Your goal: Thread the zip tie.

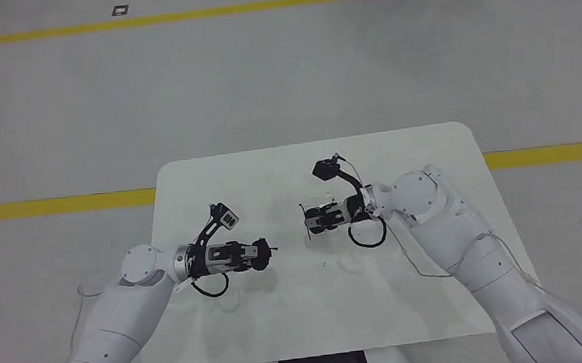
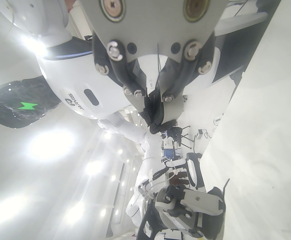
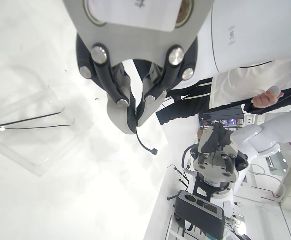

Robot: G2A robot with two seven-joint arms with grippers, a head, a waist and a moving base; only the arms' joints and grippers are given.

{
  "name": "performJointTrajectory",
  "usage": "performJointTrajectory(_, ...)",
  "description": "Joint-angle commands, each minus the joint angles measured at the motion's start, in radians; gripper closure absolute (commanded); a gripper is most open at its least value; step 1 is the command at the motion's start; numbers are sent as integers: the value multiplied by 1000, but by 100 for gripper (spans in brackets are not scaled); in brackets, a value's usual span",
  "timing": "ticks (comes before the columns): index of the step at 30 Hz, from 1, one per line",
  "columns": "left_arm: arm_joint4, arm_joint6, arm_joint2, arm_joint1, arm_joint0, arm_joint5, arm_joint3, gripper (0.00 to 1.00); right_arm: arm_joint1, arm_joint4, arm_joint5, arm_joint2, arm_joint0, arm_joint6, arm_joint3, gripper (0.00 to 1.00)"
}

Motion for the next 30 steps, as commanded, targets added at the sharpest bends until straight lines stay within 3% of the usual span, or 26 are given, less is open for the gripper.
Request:
performJointTrajectory(1,30,76,9,-4,4,-2,3,100,-2,5,10,-1,-27,-92,-9,100)
performJointTrajectory(5,56,153,15,-16,14,-2,13,100,-4,13,16,-7,-70,-207,-29,100)
performJointTrajectory(13,70,249,27,-50,21,-2,50,100,-12,-13,45,-40,-102,-331,-59,100)
performJointTrajectory(19,74,247,-4,-69,33,-2,62,100,-12,-27,72,-48,-111,-363,-53,100)
performJointTrajectory(30,75,245,-6,-70,34,-2,62,100,-12,-27,72,-48,-111,-363,-53,100)
